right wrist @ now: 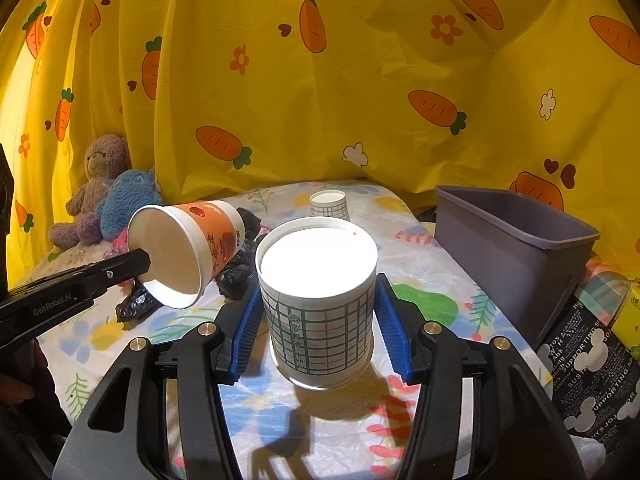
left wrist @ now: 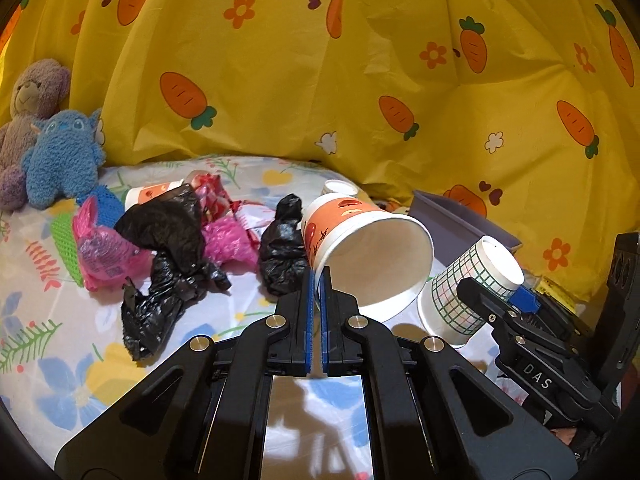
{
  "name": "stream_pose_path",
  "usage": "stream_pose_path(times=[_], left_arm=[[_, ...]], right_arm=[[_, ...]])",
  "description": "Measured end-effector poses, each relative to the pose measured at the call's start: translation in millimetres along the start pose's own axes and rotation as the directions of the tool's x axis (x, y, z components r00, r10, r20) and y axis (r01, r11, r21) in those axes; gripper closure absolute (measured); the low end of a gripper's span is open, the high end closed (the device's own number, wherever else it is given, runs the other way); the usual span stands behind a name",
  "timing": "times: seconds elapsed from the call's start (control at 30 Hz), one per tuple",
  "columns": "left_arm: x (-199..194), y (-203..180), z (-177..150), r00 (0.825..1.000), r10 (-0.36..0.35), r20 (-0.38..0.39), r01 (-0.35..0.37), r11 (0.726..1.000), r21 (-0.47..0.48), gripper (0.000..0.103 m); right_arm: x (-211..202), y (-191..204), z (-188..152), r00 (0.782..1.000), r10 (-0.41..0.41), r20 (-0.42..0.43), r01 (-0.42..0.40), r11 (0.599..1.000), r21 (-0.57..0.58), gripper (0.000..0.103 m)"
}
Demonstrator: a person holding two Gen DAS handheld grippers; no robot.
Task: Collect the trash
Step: 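Carry both cups over the grey bin and open both tools to drop them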
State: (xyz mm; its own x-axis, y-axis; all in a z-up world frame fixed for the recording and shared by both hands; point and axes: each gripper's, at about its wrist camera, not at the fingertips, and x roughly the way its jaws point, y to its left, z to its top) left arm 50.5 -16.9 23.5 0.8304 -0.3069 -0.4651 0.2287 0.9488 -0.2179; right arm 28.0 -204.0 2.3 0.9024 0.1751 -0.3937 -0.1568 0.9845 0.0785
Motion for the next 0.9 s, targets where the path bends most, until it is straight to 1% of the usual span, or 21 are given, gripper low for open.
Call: stream_pose_path(times=[0.1,0.17,0.27,0.3,0.43,0.57,0.63,0.67,0.77,0.83,0.9], left_arm=[[10.2,-18.0,15.2,0.999,-0.045,0.012,0.045,0.999,0.017,0.101],[17.9,-33.2,27.9,0.996,-0.087,0.024,0.086,0.996,0.033,0.101],[34.4,-57.7,49.3,0.989,-0.144,0.042,0.141,0.988,0.069,0.101],[42.5,-65.6,56.9,0.985,-0.167,0.041,0.164,0.983,0.077,0.101],[79.2,-97.8,80.1,0.964,-0.267,0.024,0.263,0.96,0.096,0.101],[123.1,-127.8,96.8,0.943,-0.331,-0.024,0.331,0.937,0.108,0.101],[147.0,-136.0,102.3,0.93,-0.363,-0.053,0.366,0.926,0.086,0.101],[158.4,-139.9,104.3,0.928,-0.368,-0.063,0.373,0.925,0.08,0.101],[193.2,-151.8,107.5,0.908,-0.404,-0.114,0.411,0.911,0.041,0.101],[211.1,-162.0,106.4,0.904,-0.404,-0.138,0.414,0.909,0.049,0.101],[226.1,-169.6,101.5,0.898,-0.405,-0.171,0.419,0.907,0.052,0.101]], right_arm=[[-3.2,-18.5,14.8,0.997,-0.06,0.046,0.059,0.998,0.01,0.049],[-4.6,-35.1,26.7,0.99,-0.118,0.084,0.116,0.993,0.02,0.049],[-5.8,-66.4,46.0,0.966,-0.218,0.139,0.213,0.976,0.054,0.049],[-5.2,-77.4,51.9,0.954,-0.256,0.155,0.248,0.966,0.067,0.049],[6.4,-119.5,69.1,0.92,-0.352,0.174,0.338,0.935,0.107,0.049],[20.9,-151.3,76.0,0.907,-0.387,0.166,0.369,0.92,0.133,0.049],[28.4,-161.9,78.8,0.899,-0.406,0.163,0.386,0.912,0.139,0.049],[31.9,-167.2,78.8,0.897,-0.412,0.161,0.393,0.909,0.139,0.049],[43.4,-177.9,77.3,0.894,-0.426,0.138,0.407,0.902,0.146,0.049],[49.7,-183.3,75.7,0.889,-0.44,0.126,0.422,0.895,0.147,0.049],[55.3,-187.9,73.7,0.889,-0.445,0.112,0.428,0.892,0.149,0.049]])
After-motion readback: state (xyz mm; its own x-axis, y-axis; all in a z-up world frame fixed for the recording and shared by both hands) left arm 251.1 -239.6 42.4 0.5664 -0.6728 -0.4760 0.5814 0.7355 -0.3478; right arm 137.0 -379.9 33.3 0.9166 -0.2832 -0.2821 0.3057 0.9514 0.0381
